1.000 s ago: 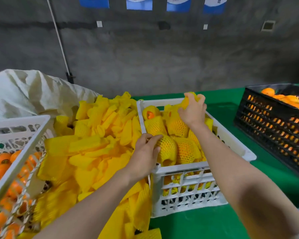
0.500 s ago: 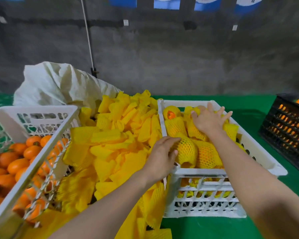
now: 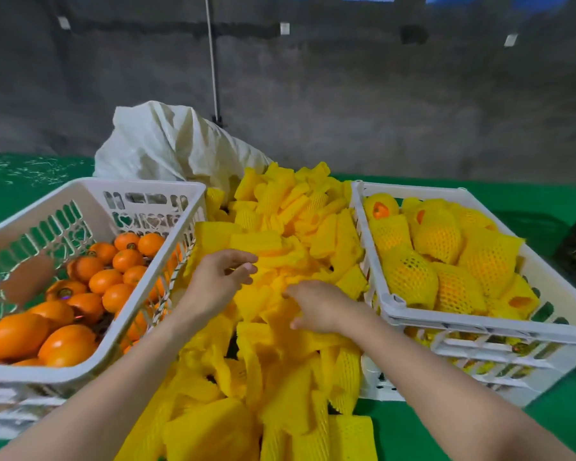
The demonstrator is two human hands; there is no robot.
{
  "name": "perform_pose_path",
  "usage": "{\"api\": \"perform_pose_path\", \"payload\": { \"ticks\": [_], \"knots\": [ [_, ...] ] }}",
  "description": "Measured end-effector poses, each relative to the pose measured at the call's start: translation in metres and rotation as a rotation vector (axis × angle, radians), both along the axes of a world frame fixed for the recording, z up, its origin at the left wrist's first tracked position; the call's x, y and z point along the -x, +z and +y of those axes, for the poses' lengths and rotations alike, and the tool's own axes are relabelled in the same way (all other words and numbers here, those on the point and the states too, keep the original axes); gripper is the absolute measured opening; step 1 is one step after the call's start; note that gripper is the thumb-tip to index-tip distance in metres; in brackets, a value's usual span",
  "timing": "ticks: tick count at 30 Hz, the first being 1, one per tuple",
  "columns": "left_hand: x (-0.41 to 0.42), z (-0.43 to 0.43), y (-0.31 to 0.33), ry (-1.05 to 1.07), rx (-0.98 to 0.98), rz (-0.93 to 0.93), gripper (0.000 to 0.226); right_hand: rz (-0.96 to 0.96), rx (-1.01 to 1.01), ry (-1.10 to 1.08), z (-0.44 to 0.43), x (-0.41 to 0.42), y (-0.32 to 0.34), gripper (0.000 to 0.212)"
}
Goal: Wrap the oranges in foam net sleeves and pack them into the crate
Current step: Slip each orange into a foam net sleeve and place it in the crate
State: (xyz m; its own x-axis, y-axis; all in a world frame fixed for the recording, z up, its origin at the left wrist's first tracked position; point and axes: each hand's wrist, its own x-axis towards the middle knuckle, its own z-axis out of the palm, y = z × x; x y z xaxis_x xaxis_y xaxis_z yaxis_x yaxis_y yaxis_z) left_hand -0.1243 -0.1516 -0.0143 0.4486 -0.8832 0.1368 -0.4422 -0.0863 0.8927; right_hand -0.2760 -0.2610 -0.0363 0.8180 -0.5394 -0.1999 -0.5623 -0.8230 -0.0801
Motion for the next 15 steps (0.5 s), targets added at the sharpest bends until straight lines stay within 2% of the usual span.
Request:
{"api": "perform_pose_path", "payload": {
  "ticks": [2, 4, 7, 11, 12, 15],
  "knots": [
    [-0.01, 0.013, -0.005, 0.003, -0.017, 0.01, 0.016, 0.189, 0.097, 0.013, 0.006, -0.004, -0.018, 0.042],
    [-0.017, 0.025, -0.009, -0.005, -0.046, 0.021, 0.017, 0.161, 0.121, -0.013, 0.005, -0.006, -0.023, 0.033],
    [-0.024, 0.036, -0.014, -0.011, -0.125, 0.057, 0.019, -0.149, -0.084, -0.106, 0.002, -0.01, -0.004, 0.032],
    [-0.02, 0.046, -0.014, -0.034, -0.235, 0.219, 0.046, -0.492, -0.439, -0.107, 0.016, -0.019, 0.028, 0.034],
    [-0.019, 0.049, -0.014, -0.054, -0.23, 0.278, 0.044, -0.544, -0.538, -0.116, 0.022, -0.021, 0.032, 0.031],
    [-0.018, 0.059, -0.007, -0.05, -0.062, 0.519, 0.017, -0.664, -0.819, -0.146, 0.038, -0.029, 0.035, 0.016]
  ]
}}
